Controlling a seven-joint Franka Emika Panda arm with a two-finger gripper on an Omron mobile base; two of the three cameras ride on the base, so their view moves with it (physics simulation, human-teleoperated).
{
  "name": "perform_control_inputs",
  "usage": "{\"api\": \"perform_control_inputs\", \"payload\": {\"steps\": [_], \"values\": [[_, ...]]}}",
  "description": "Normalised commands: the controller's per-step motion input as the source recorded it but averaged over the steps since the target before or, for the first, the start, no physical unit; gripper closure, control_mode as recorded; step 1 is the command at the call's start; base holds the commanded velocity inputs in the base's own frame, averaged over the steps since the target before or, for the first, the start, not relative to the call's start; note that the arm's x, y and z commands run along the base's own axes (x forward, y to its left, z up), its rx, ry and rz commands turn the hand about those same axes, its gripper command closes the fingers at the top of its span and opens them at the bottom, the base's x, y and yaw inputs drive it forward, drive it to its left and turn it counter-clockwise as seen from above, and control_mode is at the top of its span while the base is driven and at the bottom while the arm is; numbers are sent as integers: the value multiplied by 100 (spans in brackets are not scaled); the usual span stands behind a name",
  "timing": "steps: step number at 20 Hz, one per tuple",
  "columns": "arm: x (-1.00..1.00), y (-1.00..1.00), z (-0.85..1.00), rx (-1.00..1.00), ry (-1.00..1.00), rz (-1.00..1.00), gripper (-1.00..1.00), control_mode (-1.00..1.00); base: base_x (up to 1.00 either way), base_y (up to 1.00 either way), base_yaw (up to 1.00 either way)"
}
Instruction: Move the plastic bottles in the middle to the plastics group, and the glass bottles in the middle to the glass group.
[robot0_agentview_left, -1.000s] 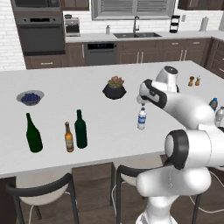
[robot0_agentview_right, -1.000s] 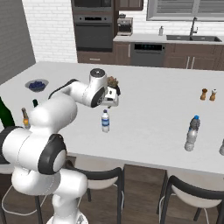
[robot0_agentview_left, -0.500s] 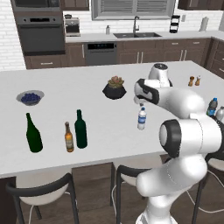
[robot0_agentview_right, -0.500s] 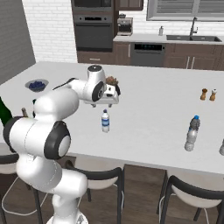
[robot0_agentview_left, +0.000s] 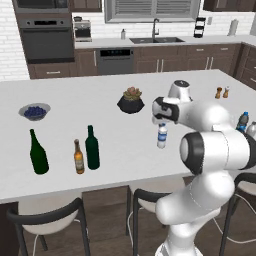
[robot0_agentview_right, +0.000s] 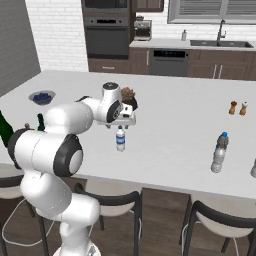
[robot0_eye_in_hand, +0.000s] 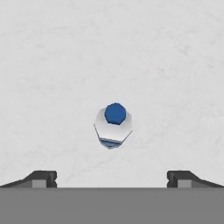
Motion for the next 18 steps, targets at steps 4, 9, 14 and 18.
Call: {"api": "perform_control_inputs", "payload": {"steps": [4,9,14,18], "values": [[20,0,-29,0,0,0,-100,-100,0,0,0],[25,1,-16,0,0,0,-100,-100,0,0,0],[13,1,-24,0,0,0,-100,-100,0,0,0],[8,0,-28,0,0,0,-100,-100,0,0,0]]}}
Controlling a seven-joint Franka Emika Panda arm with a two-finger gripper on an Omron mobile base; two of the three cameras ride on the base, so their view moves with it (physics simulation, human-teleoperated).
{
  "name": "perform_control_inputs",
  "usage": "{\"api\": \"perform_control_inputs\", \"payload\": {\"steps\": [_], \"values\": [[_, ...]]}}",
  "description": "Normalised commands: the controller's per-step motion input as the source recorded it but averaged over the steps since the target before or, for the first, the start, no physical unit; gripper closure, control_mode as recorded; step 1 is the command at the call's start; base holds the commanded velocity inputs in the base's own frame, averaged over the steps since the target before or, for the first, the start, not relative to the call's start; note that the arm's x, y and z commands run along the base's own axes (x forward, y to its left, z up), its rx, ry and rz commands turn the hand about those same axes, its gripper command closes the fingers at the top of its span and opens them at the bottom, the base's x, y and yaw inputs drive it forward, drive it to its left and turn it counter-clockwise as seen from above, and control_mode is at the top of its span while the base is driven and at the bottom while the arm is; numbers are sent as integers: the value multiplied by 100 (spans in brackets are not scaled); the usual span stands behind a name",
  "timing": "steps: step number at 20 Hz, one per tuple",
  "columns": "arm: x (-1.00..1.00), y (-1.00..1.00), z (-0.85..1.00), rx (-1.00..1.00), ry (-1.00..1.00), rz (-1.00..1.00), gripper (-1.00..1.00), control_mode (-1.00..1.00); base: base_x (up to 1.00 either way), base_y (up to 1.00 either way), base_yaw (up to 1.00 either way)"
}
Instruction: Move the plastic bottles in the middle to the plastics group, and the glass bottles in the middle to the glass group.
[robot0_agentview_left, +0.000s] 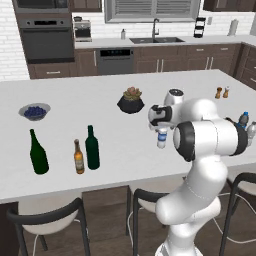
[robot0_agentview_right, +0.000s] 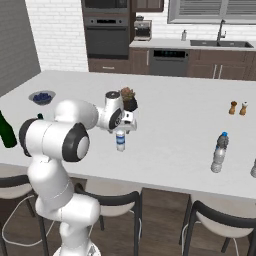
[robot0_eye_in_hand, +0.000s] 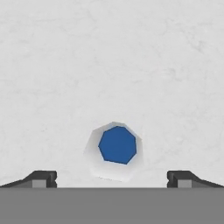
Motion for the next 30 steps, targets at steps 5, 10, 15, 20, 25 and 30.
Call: {"api": "perform_control_inputs", "payload": {"steps": [5,10,15,20,25,30], "values": [[9,0,-18,0,0,0,-100,-100,0,0,0],[11,0,-1,0,0,0,-100,-100,0,0,0],[4,0,0,0,-5,0,-100,-100,0,0,0],[0,0,0,0,-9,0,-100,-100,0,0,0],[0,0,-9,2,-13,0,-100,-100,0,0,0],[0,0,-10,2,0,0,100,-100,0,0,0]]}}
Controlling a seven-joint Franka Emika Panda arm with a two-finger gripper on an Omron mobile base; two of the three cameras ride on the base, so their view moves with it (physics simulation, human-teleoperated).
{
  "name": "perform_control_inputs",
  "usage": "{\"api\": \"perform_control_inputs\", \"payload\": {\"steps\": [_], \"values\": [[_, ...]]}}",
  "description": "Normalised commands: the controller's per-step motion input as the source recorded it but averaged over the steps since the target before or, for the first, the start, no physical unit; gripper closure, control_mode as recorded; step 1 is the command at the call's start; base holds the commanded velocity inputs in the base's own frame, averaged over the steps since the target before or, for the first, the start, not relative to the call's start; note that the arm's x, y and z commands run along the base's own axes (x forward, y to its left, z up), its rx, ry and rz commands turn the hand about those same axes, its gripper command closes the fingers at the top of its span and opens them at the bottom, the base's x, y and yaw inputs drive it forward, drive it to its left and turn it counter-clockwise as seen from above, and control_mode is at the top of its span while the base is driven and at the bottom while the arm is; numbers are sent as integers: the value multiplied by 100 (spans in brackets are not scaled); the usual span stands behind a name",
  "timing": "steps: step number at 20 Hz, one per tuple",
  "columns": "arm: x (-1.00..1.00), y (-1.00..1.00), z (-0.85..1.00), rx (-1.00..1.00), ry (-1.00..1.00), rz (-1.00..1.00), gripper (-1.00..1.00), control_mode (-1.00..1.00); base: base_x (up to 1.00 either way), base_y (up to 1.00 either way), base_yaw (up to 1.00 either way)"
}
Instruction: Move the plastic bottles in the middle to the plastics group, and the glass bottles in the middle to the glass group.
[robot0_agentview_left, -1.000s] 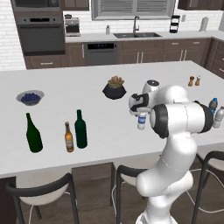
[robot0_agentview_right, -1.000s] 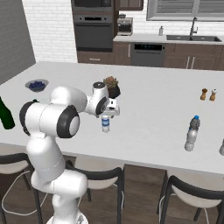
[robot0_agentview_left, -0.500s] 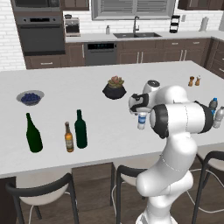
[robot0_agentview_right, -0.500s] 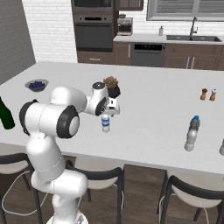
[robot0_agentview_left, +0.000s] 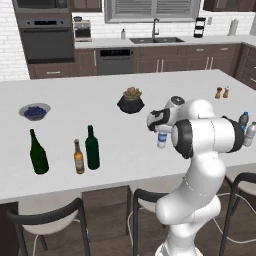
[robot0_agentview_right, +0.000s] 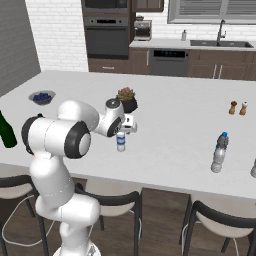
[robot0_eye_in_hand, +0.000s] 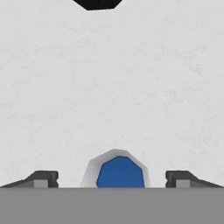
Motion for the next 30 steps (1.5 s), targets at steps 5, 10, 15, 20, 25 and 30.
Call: {"api": "perform_control_inputs", "payload": {"steps": [5,10,15,20,25,30], "values": [[0,0,0,0,0,0,100,-100,0,0,0],[-3,-2,10,0,0,0,100,-100,0,0,0],[-20,-33,46,0,0,-5,100,-100,0,0,0],[-10,-80,24,0,0,-13,100,-100,0,0,0],[0,-96,10,0,0,-15,100,-100,0,0,0],[0,-100,2,1,1,-15,100,-100,0,0,0]]}}
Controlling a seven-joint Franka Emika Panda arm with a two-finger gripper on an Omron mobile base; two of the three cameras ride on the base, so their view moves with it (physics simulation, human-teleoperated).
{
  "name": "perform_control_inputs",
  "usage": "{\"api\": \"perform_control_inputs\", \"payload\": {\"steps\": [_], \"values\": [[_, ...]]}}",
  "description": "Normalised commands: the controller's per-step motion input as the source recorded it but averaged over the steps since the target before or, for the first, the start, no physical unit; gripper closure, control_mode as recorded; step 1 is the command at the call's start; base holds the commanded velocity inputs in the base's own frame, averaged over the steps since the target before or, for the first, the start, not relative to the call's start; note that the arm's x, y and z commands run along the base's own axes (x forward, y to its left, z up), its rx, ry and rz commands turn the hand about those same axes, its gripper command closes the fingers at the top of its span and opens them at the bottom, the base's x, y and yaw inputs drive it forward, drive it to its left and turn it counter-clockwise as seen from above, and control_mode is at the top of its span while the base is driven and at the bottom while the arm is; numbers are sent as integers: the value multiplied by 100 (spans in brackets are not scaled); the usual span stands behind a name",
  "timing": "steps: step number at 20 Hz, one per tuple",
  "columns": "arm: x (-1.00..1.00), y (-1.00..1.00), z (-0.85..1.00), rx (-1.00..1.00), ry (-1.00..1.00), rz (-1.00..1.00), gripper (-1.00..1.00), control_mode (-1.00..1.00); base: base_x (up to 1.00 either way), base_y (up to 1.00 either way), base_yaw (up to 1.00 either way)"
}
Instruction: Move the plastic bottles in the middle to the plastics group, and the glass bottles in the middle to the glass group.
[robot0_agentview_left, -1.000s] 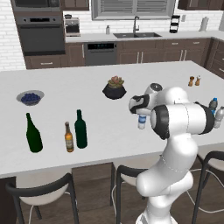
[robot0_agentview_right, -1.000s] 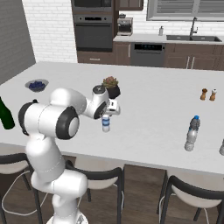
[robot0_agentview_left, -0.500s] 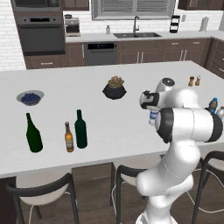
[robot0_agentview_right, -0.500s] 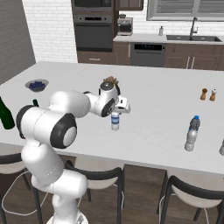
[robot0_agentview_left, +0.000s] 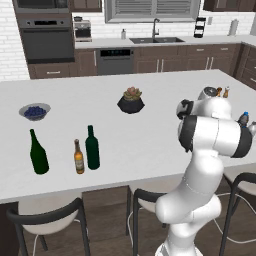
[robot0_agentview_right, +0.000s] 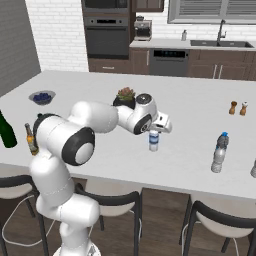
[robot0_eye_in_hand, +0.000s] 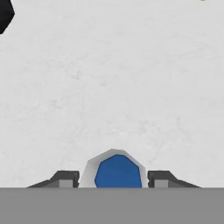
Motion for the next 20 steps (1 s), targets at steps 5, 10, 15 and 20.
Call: {"api": "perform_control_inputs", "payload": {"steps": [5,10,15,20], "values": [[0,-99,0,0,0,-17,100,-100,0,0,0],[0,-92,0,0,0,-18,100,-100,0,0,0],[-2,-89,-9,2,0,-17,100,-100,0,0,0],[-3,-78,-27,8,0,-10,100,-100,0,0,0]]}}
